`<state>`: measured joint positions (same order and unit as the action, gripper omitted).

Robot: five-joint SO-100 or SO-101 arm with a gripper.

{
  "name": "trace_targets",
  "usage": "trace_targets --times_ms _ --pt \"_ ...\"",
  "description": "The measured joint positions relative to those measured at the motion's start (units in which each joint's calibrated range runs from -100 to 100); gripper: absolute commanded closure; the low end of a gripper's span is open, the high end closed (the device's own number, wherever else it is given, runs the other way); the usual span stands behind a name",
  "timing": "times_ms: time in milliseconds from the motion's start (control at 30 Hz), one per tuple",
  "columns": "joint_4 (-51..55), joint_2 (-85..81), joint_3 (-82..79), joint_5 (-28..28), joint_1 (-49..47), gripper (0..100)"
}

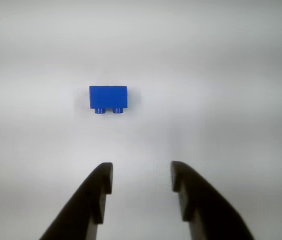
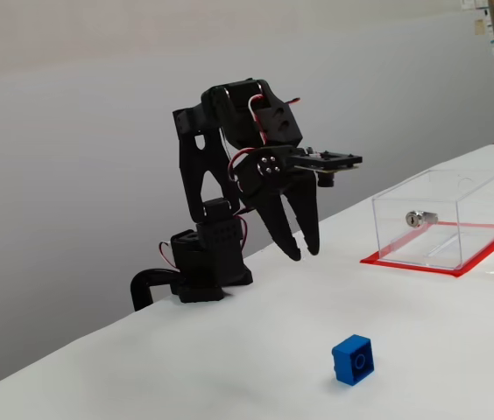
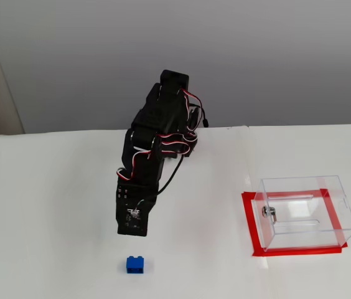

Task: Pick the blue lego brick and place it into the transparent box

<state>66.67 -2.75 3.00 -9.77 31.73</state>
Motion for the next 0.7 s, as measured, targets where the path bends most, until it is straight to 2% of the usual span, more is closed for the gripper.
trace_targets --times_ms 167,267,400,700 --pt "1.11 0.93 1.41 -1.07 -0.43 70" --pt "1.29 1.18 1.41 1.27 -0.43 68" --pt "1.37 1.27 1.41 6.06 -0.43 68" --pt "1.37 1.27 1.41 21.74 -2.03 69"
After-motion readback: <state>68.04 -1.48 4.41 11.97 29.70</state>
